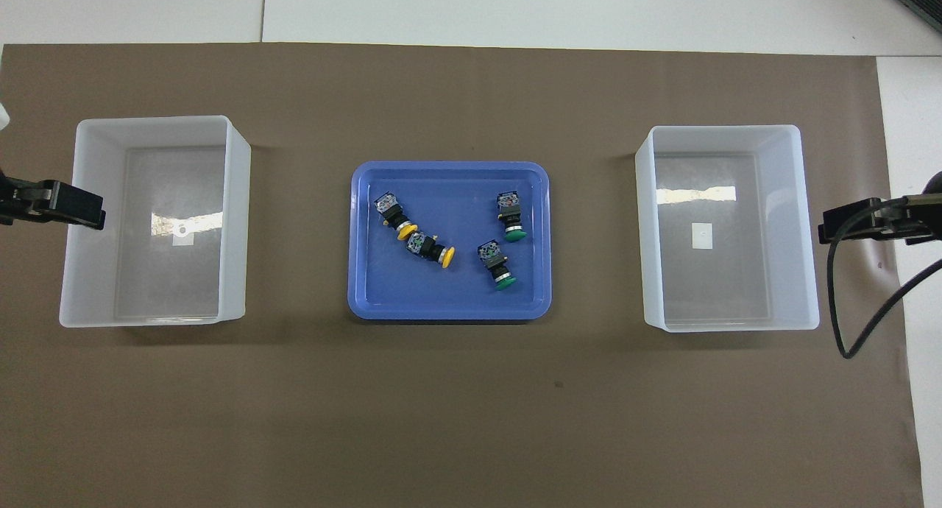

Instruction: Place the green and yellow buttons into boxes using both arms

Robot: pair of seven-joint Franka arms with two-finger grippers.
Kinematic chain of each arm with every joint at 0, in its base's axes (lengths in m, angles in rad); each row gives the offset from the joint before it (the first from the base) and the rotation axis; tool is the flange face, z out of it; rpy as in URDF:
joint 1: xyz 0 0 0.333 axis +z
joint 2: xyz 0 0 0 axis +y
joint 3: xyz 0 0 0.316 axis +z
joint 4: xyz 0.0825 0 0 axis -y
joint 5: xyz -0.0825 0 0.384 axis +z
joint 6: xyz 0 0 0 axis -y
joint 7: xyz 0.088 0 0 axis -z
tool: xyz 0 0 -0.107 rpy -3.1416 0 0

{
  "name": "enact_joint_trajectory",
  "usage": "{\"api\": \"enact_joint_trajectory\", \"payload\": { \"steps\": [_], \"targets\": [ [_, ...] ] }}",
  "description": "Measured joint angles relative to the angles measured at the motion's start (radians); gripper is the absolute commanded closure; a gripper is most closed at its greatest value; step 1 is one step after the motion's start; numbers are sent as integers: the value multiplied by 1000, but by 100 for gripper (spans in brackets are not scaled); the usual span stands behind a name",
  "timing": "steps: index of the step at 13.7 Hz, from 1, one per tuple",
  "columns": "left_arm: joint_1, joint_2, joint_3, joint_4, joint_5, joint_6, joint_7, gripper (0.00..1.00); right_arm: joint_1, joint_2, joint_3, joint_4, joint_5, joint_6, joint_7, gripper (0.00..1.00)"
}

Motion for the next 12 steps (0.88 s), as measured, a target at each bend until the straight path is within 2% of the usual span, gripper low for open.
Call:
{"api": "enact_joint_trajectory", "payload": {
  "steps": [8,12],
  "targets": [
    [0,0,-1,0,0,0,0,0,1,0,0,-3,0,2,0,0],
    [0,0,0,0,0,0,0,0,28,-8,4,-62,4,119,0,0]
  ]
}}
